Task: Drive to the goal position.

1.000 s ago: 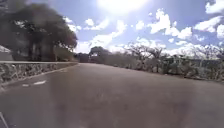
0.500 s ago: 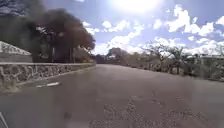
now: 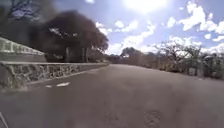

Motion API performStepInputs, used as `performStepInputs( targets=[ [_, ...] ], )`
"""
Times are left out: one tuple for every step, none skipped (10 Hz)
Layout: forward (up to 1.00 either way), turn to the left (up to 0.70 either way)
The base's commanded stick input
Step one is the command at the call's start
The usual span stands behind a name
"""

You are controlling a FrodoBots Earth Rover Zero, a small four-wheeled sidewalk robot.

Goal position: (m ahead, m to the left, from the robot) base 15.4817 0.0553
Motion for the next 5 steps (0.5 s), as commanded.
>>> performStepInputs(
  targets=[
    [0.50,0.00],
    [0.50,0.00],
    [0.50,0.00],
    [0.50,0.00],
    [0.50,0.00]
  ],
)
